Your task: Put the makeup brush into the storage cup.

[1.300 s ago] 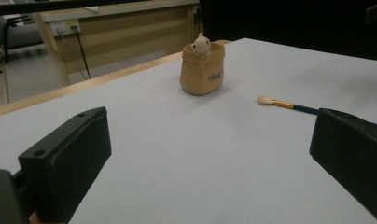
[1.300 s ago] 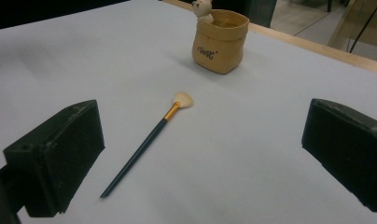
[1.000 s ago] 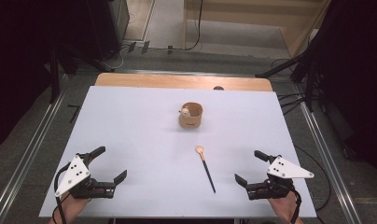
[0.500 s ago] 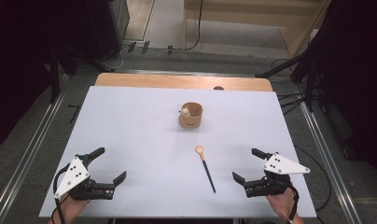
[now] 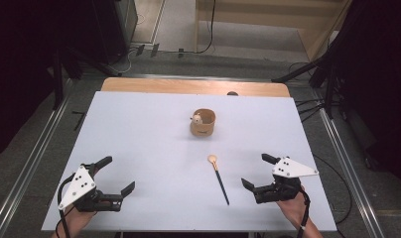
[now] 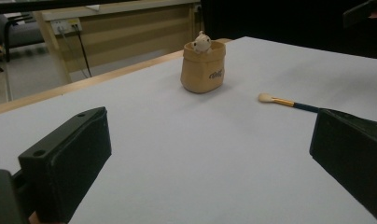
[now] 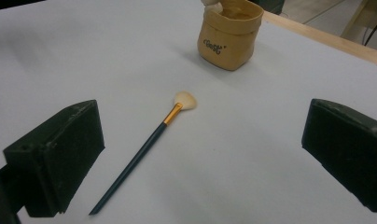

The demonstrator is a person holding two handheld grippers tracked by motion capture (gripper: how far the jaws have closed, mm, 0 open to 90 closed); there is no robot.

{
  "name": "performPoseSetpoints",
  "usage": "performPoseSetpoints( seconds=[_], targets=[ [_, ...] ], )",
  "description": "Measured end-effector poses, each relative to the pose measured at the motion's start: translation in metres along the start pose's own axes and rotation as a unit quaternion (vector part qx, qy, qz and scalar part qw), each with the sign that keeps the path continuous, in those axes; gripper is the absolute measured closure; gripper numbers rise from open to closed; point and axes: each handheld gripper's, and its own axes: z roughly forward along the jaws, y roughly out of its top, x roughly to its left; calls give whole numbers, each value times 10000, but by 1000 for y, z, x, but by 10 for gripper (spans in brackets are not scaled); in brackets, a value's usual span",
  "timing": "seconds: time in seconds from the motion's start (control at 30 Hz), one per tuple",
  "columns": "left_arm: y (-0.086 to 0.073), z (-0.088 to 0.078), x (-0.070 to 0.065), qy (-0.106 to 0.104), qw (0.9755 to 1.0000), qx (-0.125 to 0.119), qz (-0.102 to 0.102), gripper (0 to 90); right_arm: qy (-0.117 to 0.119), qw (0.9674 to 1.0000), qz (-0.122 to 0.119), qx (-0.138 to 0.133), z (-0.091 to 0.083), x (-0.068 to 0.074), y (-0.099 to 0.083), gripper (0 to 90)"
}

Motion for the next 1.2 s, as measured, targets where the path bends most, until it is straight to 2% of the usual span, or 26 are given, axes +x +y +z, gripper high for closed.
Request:
performPoseSetpoints(
  seconds=[0.5,1.2],
  targets=[
    [1,-1,0,-17,10000,-9,5,0,137,9998,-112,121,21,2,9,0],
    [1,-1,0,-41,10000,-29,-13,0,271,9992,-133,266,45,3,18,0]
  ],
)
